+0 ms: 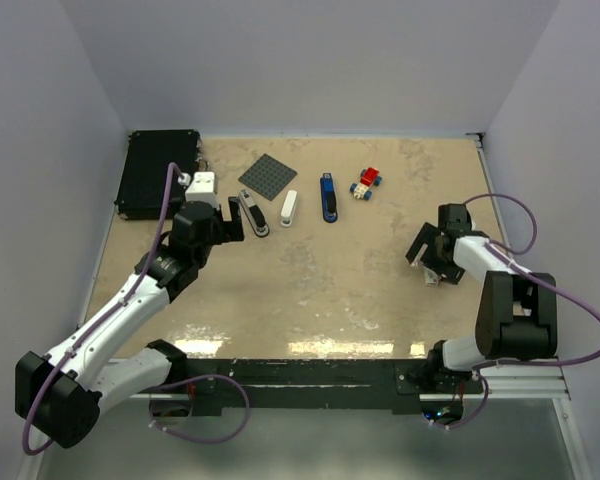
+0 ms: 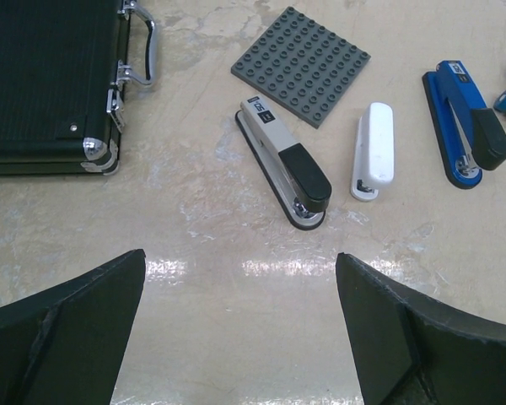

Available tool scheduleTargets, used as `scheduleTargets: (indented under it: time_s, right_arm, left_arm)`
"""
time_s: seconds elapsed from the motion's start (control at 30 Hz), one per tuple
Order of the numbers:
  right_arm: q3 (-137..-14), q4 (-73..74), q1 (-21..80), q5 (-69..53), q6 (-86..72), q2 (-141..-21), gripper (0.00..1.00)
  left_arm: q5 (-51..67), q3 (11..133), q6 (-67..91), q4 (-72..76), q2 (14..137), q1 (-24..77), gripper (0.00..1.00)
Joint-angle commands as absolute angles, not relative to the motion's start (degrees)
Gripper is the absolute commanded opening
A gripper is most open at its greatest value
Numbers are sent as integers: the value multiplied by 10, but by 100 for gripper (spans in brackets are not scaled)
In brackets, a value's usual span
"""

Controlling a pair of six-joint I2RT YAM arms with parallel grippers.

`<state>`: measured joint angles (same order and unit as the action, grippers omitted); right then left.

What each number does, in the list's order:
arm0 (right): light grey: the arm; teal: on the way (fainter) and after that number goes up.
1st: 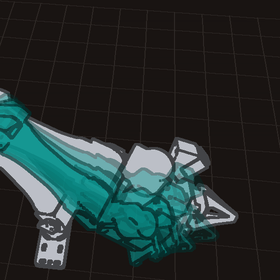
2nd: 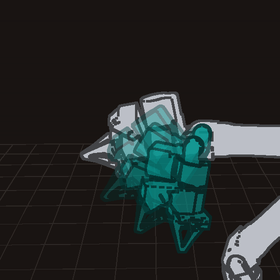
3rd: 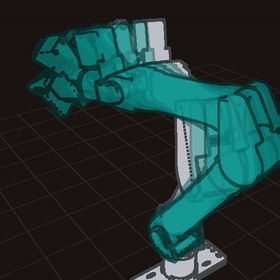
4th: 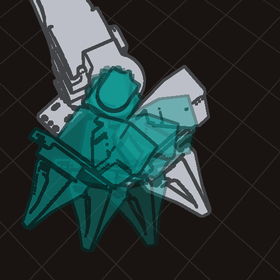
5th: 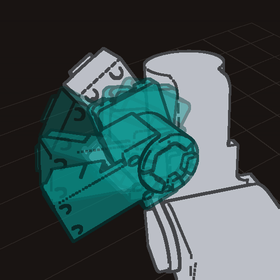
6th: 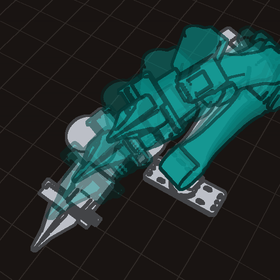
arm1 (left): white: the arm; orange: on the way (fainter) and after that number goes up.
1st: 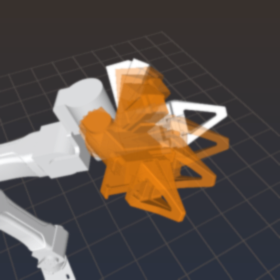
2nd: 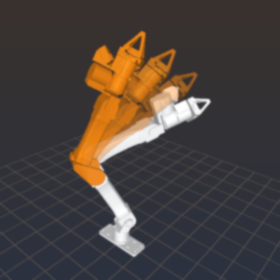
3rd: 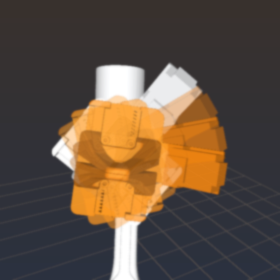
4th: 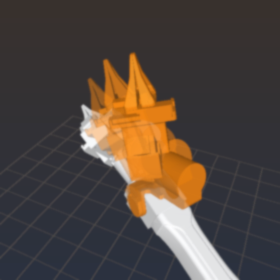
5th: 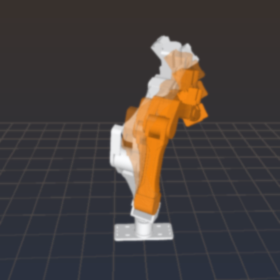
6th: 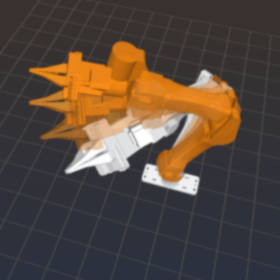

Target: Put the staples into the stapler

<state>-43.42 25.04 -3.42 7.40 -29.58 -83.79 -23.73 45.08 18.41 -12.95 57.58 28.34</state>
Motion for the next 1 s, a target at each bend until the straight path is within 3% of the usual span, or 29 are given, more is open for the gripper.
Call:
scheduleTargets:
  time_s: [0.0, 0.53, 0.83, 0.97]
  right_arm:
    - [-412, 236, -32, 38, -301, -806, 99]
    - [-420, 212, 95, 2, -367, -795, 99]
    - [-480, 309, 78, 169, -336, -705, 97]
    - [-476, 287, -17, 110, -287, -708, 89]
  left_arm:
    - [-214, 446, 180, -101, 561, 287, 100]
    - [-189, 443, 186, -98, 555, 287, 100]
    - [-175, 440, 185, -96, 556, 287, 100]
    - [-165, 439, 185, -91, 560, 287, 100]
